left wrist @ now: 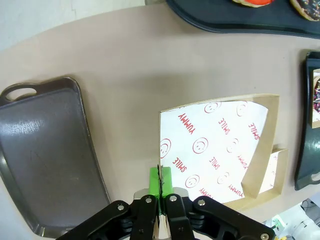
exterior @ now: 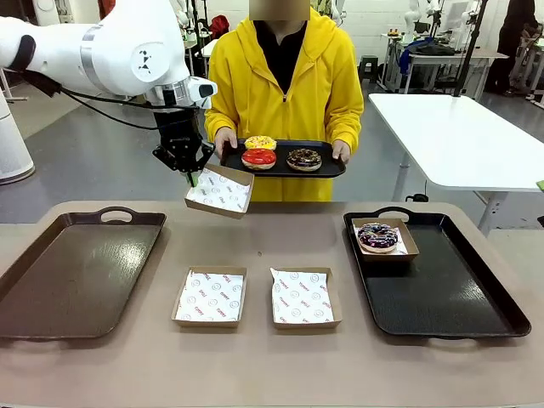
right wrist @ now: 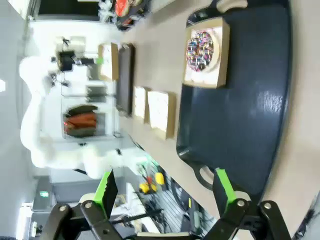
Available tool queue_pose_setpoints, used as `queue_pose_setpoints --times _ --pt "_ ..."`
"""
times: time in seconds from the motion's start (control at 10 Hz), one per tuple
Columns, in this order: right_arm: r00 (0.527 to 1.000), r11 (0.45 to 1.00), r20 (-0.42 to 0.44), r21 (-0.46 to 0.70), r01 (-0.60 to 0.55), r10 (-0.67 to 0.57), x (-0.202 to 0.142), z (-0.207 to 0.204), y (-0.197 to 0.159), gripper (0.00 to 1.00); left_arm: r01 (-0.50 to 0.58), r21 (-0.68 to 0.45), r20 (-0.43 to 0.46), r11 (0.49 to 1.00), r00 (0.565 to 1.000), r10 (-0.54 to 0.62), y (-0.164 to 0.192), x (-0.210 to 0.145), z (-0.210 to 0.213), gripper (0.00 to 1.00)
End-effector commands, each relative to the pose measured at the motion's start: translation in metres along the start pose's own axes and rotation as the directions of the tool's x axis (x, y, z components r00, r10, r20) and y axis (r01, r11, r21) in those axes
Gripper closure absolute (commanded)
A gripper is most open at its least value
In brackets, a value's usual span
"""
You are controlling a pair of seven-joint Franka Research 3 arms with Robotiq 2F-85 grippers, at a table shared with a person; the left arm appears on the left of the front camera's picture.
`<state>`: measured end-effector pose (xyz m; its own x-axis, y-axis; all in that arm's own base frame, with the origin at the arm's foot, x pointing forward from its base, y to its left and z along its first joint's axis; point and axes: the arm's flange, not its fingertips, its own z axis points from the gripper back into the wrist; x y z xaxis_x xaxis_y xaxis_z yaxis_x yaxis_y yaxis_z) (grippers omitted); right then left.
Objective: Individually package the donuts and arrange them on the tray.
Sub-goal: Place the picked Paper togo box on the Handle tray while simultaneously picking up another Paper togo box from the table with the other hand.
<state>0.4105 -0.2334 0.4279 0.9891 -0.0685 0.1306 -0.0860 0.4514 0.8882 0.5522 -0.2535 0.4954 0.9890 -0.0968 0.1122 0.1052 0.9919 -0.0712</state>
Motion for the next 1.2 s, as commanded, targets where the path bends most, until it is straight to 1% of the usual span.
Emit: queue_pose_setpoints --times 0.0,0.1,0.3,0.4,0.5,0.6,1.1 --pt "0.998 0.991 0.062 0.132 0.004 -0.013 0.016 0.013 -0.025 0.0 -0.03 0.027 0.005 0.999 1.0 0.03 -0.009 0.002 0.004 1.0" --pt "0.996 0.985 0.082 0.172 0.007 -0.021 0.012 0.022 -0.034 0.0 0.0 0.0 0.0 1.0 1.0 0.0 0.0 0.0 0.0 1.0" --pt "0.993 0.973 0.113 0.231 0.011 -0.038 0.002 0.036 -0.054 0.0 0.0 0.0 0.0 1.0 1.0 0.0 0.0 0.0 0.0 1.0" --pt "0.991 0.971 0.12 0.236 0.029 -0.059 0.001 0.034 -0.06 0.0 0.0 0.0 0.0 1.0 1.0 0.0 0.0 0.0 0.0 1.0" --pt "0.994 0.976 0.102 0.218 0.019 -0.042 0.005 0.025 -0.062 0.0 0.0 0.0 0.0 1.0 1.0 0.0 0.0 0.0 0.0 1.0" --pt "0.991 0.977 0.111 0.21 0.049 -0.074 -0.003 0.031 -0.056 0.0 0.0 0.0 0.0 1.0 1.0 0.0 0.0 0.0 0.0 1.0" --pt "0.991 0.977 0.111 0.21 0.049 -0.074 -0.003 0.031 -0.056 0.0 0.0 0.0 0.0 1.0 1.0 0.0 0.0 0.0 0.0 1.0"
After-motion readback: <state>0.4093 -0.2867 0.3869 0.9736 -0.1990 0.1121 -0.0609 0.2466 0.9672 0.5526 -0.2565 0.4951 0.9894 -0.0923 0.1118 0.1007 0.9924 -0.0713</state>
